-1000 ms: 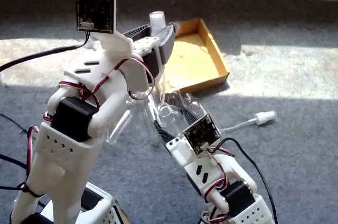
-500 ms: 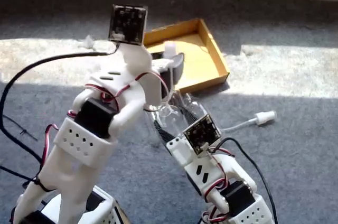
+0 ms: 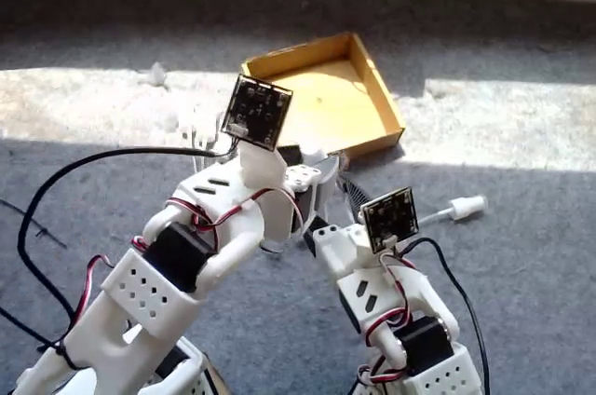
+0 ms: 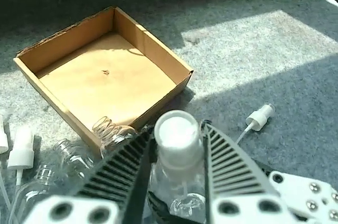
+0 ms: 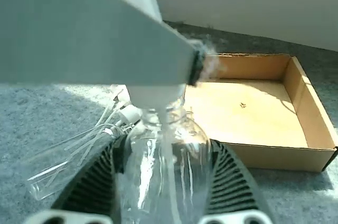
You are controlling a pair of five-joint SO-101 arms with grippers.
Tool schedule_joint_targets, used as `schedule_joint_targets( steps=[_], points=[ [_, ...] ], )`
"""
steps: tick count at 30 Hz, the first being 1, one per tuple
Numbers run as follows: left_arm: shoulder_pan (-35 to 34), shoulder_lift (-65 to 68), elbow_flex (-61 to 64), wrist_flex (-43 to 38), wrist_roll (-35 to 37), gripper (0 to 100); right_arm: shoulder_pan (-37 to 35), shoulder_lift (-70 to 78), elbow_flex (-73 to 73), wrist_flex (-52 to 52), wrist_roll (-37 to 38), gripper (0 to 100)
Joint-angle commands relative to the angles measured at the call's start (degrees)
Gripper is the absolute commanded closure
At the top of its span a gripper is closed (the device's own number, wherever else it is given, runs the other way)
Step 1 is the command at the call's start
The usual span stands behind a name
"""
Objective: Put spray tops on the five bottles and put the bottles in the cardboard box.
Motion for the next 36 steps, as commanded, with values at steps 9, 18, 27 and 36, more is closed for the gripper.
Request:
schedule_joint_targets(
  steps=[9,18,27,36],
  points=[
    [0.66,-1.01,3.30,-5.45,-2.37,95,-1.27,-0.57,-0.84,-1.19,-0.35,99.4],
    [0.66,-1.54,2.77,2.29,-6.07,84,-1.36,-0.57,-0.84,-1.27,-0.35,99.1],
    [0.66,-1.36,-12.26,11.96,-12.22,81,-1.36,-0.57,-0.66,-1.27,8.35,99.0],
    [0.13,-1.71,-30.37,24.97,-14.51,72,4.09,-0.31,-0.84,-6.29,10.02,99.3]
  ],
)
